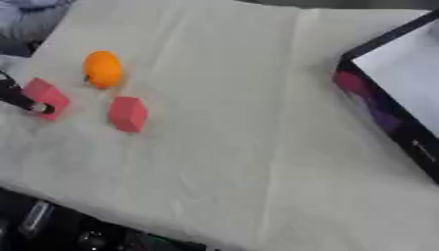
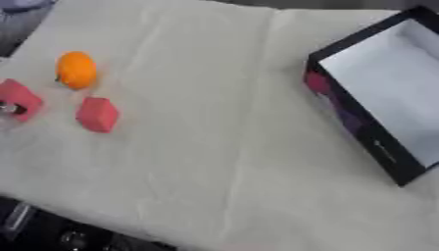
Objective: Pick up the objects with one hand, pass them to the other hand, and then place them into the box on the other side of the table.
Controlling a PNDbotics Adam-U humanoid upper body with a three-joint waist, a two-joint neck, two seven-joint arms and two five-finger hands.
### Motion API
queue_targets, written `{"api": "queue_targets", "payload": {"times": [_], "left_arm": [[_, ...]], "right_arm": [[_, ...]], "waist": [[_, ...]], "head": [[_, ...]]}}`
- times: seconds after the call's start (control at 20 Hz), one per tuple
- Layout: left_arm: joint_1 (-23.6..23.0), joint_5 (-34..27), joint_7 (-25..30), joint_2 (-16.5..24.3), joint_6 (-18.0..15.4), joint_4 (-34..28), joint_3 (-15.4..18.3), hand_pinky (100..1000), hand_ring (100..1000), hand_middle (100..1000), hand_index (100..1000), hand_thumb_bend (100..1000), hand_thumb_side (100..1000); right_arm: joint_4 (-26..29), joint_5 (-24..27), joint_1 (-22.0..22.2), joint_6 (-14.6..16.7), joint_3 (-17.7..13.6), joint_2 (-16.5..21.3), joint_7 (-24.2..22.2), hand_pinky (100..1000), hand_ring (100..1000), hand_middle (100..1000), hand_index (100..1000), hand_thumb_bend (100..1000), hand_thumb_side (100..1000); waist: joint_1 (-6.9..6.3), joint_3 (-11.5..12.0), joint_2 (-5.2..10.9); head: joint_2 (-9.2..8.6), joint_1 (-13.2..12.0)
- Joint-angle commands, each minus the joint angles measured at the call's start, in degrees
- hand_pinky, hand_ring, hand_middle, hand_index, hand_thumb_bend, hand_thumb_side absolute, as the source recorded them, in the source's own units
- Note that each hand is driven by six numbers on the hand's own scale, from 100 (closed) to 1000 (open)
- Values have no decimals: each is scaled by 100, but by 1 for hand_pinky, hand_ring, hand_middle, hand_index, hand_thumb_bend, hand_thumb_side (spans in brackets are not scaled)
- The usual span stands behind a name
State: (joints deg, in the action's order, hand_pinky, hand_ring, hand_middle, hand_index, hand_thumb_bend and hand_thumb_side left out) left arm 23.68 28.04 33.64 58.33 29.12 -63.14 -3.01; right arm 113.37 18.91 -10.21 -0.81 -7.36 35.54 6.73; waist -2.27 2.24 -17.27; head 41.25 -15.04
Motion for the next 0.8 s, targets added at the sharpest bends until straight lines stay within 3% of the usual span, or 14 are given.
{"api": "queue_targets", "payload": {"times": [0.05, 0.35, 0.8], "left_arm": [[63, -14, 65, 161, 9, -70, 66, 946, 893, 799, 636, 347, 273], [96, -290, -154, 181, 118, -607, 436, 931, 859, 778, 563, 220, 180], [51, -560, -820, 216, 287, -1951, 708, 911, 826, 757, 530, 182, 131]], "right_arm": [[122, -19, -33, 3, -42, 97, -5, 927, 867, 997, 989, 100, 527], [122, -1, -23, 27, -61, 113, 14, 927, 867, 997, 989, 100, 528], [122, 11, -33, 51, -70, 121, 26, 928, 867, 997, 988, 100, 529]], "waist": [[-62, 11, 157], [-41, 39, 166], [-16, 61, 161]], "head": [[22, -23], [7, 24], [-34, 116]]}}
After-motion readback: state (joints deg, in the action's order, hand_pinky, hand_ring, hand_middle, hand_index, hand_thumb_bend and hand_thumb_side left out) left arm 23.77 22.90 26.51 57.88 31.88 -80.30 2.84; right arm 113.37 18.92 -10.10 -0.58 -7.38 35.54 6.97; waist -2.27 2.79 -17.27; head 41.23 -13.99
